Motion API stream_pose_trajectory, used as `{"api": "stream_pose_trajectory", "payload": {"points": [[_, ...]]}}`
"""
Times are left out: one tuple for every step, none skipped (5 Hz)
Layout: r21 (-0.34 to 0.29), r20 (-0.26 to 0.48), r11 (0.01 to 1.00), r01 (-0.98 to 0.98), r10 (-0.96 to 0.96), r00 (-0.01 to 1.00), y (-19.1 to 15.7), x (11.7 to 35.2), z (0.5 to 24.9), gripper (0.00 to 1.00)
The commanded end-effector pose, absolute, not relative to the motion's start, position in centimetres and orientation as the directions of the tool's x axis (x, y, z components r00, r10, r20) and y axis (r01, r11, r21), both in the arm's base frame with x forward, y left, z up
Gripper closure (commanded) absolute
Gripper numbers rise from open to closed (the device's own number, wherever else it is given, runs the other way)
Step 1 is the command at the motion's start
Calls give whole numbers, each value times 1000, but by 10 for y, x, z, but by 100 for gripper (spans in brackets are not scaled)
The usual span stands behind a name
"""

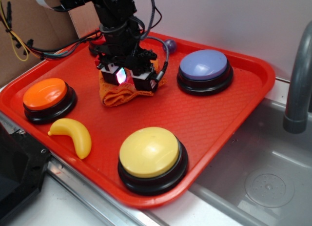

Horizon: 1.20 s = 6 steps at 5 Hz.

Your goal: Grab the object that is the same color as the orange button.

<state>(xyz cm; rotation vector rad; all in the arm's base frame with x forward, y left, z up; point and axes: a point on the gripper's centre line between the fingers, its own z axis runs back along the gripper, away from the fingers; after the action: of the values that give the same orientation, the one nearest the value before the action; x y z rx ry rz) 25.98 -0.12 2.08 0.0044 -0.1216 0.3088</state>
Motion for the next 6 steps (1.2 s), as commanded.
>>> {"api": "stream_pose_trajectory", "payload": {"points": [[-7, 159, 948, -319, 316, 935, 11, 270, 30, 100], [-31, 146, 962, -273, 274, 951, 11, 266, 40, 100], [-14, 124, 964, -264, 264, 957, 14, 262, 54, 100], [-3, 146, 967, -253, 251, 957, 17, 255, 85, 100], [-53, 138, 976, -212, 217, 966, 8, 251, 125, 100], [-114, 147, 981, -159, 175, 973, -5, 242, 173, 100]]}}
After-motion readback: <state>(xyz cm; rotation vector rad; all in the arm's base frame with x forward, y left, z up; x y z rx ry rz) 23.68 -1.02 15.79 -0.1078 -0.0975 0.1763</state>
